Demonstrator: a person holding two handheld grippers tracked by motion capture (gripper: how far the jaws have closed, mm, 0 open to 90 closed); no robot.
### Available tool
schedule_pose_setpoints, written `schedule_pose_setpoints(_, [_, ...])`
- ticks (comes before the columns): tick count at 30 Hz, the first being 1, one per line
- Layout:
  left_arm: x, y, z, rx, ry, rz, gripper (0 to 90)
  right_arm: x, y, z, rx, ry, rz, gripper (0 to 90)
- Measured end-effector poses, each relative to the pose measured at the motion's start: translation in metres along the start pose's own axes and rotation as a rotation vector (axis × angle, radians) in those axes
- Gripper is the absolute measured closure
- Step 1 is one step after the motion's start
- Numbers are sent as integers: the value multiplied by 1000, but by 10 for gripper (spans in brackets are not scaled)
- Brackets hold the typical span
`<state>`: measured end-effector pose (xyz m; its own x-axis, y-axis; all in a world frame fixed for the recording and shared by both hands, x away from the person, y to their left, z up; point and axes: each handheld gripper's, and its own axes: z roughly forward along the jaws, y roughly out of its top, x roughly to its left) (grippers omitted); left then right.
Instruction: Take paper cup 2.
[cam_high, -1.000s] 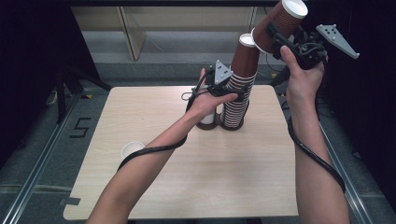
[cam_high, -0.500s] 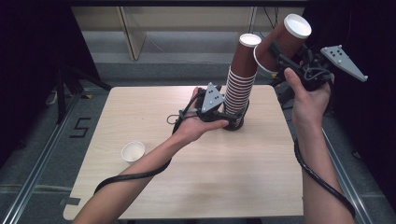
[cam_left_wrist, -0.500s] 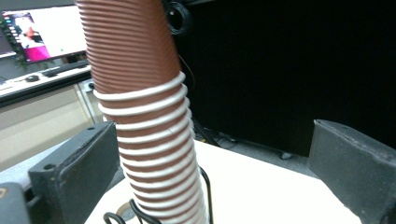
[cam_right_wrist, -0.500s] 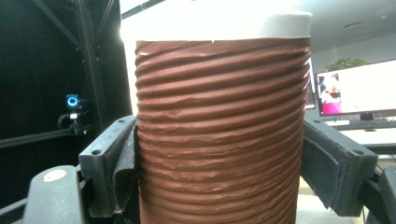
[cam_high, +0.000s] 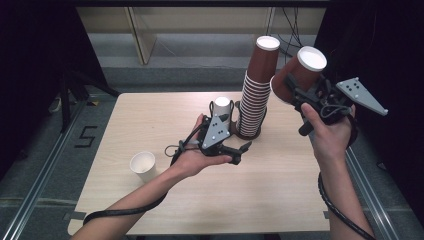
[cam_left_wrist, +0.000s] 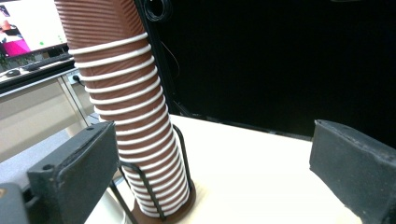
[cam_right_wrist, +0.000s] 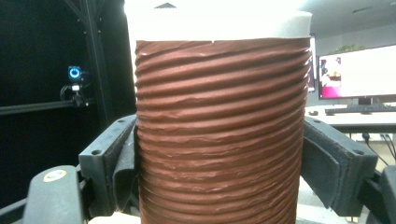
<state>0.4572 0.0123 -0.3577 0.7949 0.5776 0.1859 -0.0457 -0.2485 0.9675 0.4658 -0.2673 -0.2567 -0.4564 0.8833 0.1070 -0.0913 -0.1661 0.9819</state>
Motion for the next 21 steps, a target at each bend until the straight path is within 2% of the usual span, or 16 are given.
schedule_pose_setpoints(2, [0, -5, -7, 6, 2, 8, 10, 3, -8, -4, 24, 7, 19, 195])
schedule_pose_setpoints(3, [-1, -7, -9, 7, 5, 7, 10, 3, -12, -6, 30, 4, 11, 195])
schedule_pose_setpoints(7, [-4, -20, -20, 21, 6, 0, 9, 6, -28, -12, 55, 13, 29, 195])
schedule_pose_setpoints(11, [-9, -32, -28, 30, 8, 4, 9, 11, -48, -14, 91, 23, 40, 194])
schedule_pose_setpoints(17, [-10, -50, -42, 49, 16, 18, 8, 22, -80, -16, 146, 44, 81, 194])
schedule_pose_setpoints(21, [-9, -62, -53, 66, 25, 6, 8, 29, -100, -18, 181, 69, 106, 193])
